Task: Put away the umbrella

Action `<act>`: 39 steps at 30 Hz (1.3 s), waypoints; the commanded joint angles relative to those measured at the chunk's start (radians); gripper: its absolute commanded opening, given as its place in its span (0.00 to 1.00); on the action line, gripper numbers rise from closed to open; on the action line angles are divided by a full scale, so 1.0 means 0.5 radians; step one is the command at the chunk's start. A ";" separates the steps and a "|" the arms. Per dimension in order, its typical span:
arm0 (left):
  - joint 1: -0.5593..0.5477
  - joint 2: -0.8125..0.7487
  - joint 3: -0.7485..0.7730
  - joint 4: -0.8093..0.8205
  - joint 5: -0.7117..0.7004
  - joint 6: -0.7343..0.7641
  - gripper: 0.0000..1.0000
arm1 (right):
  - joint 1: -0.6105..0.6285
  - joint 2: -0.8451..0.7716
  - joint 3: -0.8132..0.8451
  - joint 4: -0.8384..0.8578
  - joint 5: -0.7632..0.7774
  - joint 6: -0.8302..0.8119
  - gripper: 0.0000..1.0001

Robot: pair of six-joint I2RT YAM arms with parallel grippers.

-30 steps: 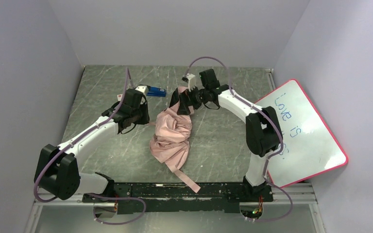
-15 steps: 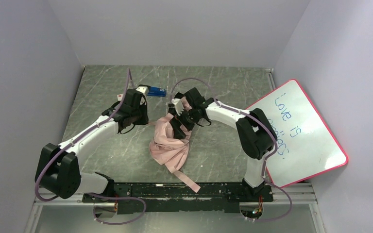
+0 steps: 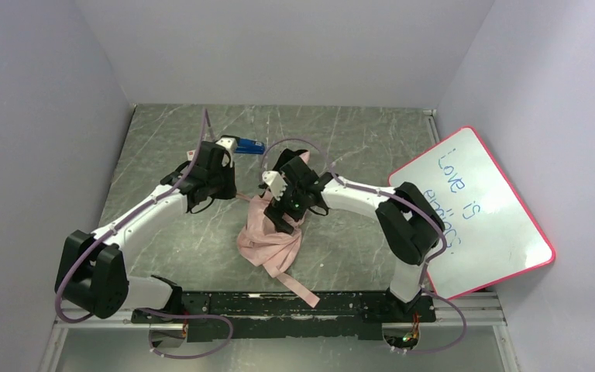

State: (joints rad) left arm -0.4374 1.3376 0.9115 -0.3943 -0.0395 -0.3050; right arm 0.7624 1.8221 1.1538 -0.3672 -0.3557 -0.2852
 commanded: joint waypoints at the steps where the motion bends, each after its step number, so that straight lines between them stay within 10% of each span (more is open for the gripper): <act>1: 0.023 -0.094 0.050 0.014 0.061 0.031 0.20 | 0.086 0.028 -0.103 -0.078 0.232 -0.067 0.91; 15: 0.046 -0.228 0.107 0.015 0.142 0.072 0.26 | 0.267 -0.047 -0.296 0.174 0.973 -0.132 0.28; 25: 0.059 -0.267 0.111 0.046 0.135 0.090 0.24 | 0.387 -0.063 -0.463 0.867 1.962 -0.399 0.32; 39: 0.070 -0.368 0.130 0.176 0.208 -0.059 0.28 | 0.493 -0.804 -0.520 0.704 1.507 0.134 0.80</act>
State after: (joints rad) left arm -0.4133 1.1873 0.9398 -0.3771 0.0154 -0.2928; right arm 0.9848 1.5745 0.9047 0.0010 0.4622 -0.3702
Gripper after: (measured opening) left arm 0.265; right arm 0.782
